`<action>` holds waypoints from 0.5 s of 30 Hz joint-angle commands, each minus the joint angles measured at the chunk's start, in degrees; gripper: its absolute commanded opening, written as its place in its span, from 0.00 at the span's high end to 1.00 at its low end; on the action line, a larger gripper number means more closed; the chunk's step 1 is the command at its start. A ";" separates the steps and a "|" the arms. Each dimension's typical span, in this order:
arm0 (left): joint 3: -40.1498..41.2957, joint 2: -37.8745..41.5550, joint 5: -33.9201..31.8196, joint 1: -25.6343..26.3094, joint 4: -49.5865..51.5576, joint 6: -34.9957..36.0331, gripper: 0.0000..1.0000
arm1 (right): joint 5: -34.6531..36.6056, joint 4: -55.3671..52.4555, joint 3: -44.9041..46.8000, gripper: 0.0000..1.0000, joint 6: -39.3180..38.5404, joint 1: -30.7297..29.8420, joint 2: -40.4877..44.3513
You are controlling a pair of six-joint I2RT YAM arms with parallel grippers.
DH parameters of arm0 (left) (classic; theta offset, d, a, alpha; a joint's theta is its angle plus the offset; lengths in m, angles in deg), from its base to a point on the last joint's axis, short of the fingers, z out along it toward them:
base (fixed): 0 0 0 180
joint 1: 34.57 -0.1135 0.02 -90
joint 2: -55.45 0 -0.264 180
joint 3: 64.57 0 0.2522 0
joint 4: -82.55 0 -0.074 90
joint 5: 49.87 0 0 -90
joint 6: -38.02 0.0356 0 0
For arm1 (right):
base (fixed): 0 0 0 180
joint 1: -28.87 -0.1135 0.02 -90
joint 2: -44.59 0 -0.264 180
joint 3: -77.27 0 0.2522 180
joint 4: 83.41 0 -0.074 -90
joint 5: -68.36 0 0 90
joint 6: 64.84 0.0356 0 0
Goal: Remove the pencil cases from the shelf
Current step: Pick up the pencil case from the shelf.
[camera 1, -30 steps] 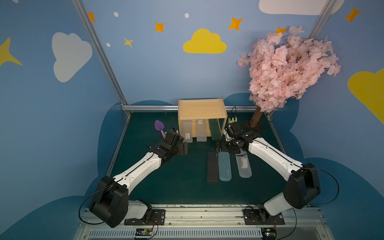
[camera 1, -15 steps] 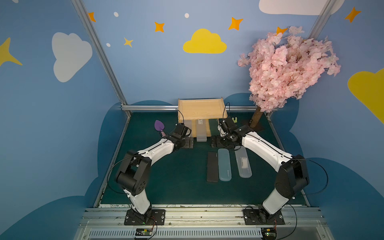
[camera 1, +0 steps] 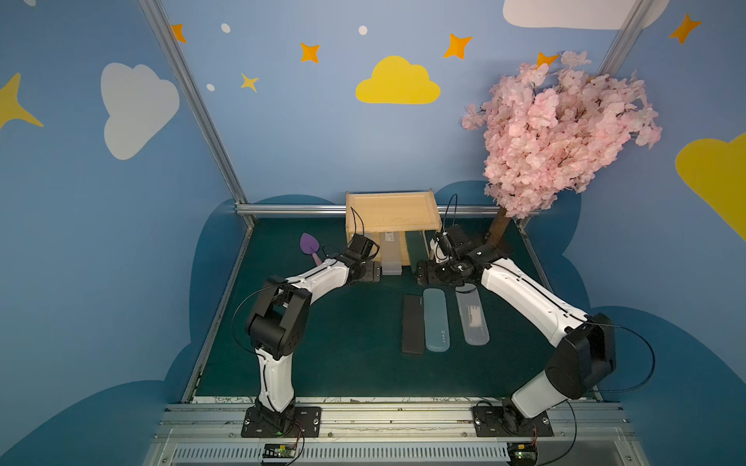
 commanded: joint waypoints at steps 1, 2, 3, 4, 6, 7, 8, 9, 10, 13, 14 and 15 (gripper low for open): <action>-2.69 -1.90 -1.01 0.15 2.89 -0.09 0.00 | -0.32 -1.93 0.35 0.02 -0.93 0.48 0.79; -3.22 -2.46 -1.02 0.06 3.20 -0.08 0.00 | -0.49 -2.05 0.35 0.02 -0.89 0.54 0.69; -3.79 -2.92 -1.09 0.06 3.51 -0.34 0.00 | -0.58 -2.05 0.42 0.02 -0.89 0.63 0.65; -4.24 -3.34 -1.09 0.09 3.72 -0.41 0.00 | -0.69 -2.05 0.44 0.02 -0.93 0.65 0.61; -5.13 -4.11 -1.04 0.04 3.88 -0.56 0.00 | -0.77 -2.05 0.53 0.02 -0.98 0.74 0.60; -5.53 -4.47 -1.19 0.06 4.18 -0.58 0.00 | -0.81 -2.13 0.53 0.02 -1.11 0.70 0.60; -6.23 -5.04 -1.12 0.02 4.51 -0.51 0.00 | -0.89 -2.13 0.46 0.02 -1.16 0.78 0.60; -6.85 -5.54 -1.15 0.07 4.82 -0.47 0.00 | -0.86 -2.17 0.51 0.02 -1.22 0.85 0.65; -7.50 -6.03 -1.23 0.06 5.35 -0.44 0.00 | -0.93 -2.22 0.53 0.02 -1.24 0.95 0.66; -8.95 -7.22 -1.65 0.07 6.61 -0.43 0.00 | -1.19 -2.20 0.62 0.02 -1.33 1.31 0.65; -9.14 -7.36 -1.81 0.06 6.70 -0.47 0.01 | -1.23 -2.22 0.70 0.02 -1.34 1.34 0.68; -9.22 -7.48 -1.89 0.06 6.82 -0.49 0.01 | -1.28 -2.27 0.78 0.02 -1.37 1.44 0.65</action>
